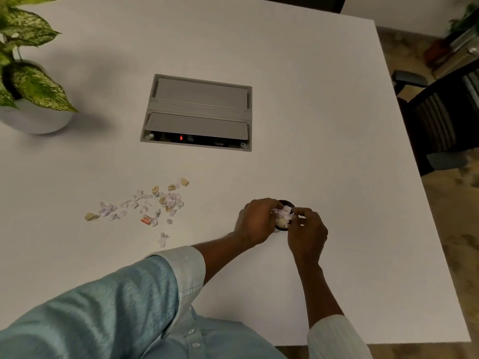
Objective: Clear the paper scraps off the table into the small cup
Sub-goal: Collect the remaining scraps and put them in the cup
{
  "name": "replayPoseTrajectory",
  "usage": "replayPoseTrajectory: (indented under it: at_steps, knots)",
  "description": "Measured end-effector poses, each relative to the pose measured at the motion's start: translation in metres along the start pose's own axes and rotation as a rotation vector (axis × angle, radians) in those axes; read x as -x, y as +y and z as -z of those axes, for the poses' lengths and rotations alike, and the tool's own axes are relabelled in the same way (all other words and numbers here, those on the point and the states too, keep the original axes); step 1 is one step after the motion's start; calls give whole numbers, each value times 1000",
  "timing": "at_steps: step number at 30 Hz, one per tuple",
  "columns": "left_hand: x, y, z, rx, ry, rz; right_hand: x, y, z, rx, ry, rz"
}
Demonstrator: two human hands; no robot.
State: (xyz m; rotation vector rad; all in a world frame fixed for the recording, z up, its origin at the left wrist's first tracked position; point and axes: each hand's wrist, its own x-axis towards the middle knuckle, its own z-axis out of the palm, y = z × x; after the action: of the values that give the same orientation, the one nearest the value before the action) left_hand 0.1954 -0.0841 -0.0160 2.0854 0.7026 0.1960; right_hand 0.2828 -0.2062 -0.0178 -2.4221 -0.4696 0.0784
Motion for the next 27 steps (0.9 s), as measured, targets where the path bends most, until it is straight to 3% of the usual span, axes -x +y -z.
replayPoseTrajectory:
  at_steps: [5, 12, 16, 21, 27]
  knots:
    - [22, -33, 25, -73, 106, 115, 14, -17, -13, -54, -38, 74]
    - [84, -112, 75, -242, 222, 343, 52, -49, -74, -160, -359, 242]
    - [116, -153, 104, -355, 310, 493, 68, -67, -109, -65, -571, 316]
    - [138, -192, 128, -438, 288, 603, 78, -95, -148, 121, -790, 418]
    - [140, -214, 133, -422, 175, 621, 78, -131, -178, 325, -882, 634]
